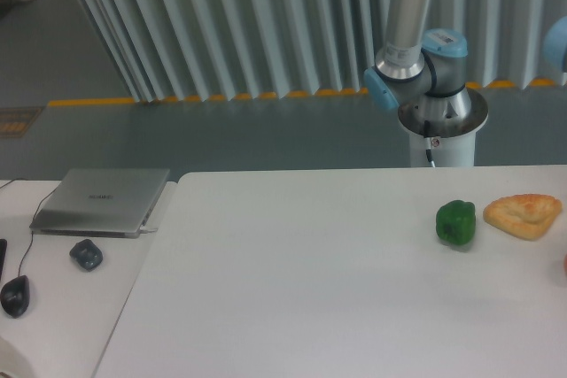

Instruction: Place the red peppers in a basket

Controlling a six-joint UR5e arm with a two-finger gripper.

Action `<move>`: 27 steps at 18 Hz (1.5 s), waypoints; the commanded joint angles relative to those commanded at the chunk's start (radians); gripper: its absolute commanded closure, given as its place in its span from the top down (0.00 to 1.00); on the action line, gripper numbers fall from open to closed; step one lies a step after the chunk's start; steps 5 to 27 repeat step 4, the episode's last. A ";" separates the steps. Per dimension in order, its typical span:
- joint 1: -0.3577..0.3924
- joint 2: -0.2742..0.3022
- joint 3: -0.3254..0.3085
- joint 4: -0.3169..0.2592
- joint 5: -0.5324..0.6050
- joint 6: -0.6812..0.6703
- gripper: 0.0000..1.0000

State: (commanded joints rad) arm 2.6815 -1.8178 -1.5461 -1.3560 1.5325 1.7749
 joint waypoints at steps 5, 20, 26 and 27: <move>-0.038 0.025 -0.023 -0.002 0.006 -0.054 1.00; -0.038 0.025 -0.023 -0.002 0.006 -0.054 1.00; -0.038 0.025 -0.023 -0.002 0.006 -0.054 1.00; -0.038 0.025 -0.023 -0.002 0.006 -0.054 1.00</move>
